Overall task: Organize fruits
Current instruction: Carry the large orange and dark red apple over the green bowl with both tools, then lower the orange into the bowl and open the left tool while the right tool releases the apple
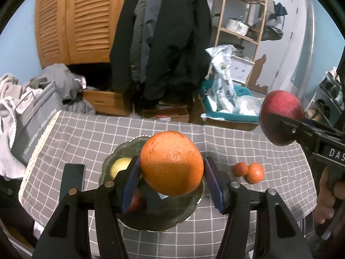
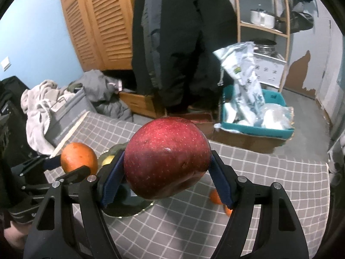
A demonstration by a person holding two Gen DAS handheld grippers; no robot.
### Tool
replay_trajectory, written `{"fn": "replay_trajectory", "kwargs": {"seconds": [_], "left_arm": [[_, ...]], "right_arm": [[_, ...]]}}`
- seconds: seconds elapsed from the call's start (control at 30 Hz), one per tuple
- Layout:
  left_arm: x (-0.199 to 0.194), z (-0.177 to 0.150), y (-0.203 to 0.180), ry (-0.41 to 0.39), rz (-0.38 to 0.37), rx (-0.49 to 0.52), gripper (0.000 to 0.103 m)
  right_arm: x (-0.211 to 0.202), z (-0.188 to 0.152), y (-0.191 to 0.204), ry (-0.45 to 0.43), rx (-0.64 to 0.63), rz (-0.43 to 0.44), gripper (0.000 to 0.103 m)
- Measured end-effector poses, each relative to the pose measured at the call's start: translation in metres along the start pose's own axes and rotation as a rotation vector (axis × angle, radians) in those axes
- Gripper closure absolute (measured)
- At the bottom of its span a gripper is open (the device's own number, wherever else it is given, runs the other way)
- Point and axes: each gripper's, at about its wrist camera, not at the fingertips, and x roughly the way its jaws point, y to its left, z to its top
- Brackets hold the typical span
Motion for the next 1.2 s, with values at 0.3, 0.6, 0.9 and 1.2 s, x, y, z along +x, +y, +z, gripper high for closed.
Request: {"fn": "replay_trajectory", "kwargs": {"seconds": [0.3,0.6,0.9,1.2], "left_arm": [[0.024,-0.018,0.029,0.070,0.019,-0.038,0.043],[0.067,-0.049,0.047,0.205,0.032,-0.071,0.043],[0.089,-0.065,0.045,0.287,0.015,-0.082,0.043],[0.101,-0.072,0.044,0.344,0.019,-0.082,0.042]], "right_arm": [[0.037,-0.004,0.026,0.069,-0.028,0.036,0.028],[0.085,-0.029,0.035,0.180,-0.033,0.053,0.028],[0.116,-0.053,0.037,0.275,-0.032,0.049,0.028],[0.125,-0.063,0.034,0.307,-0.027,0.044,0.028]]}}
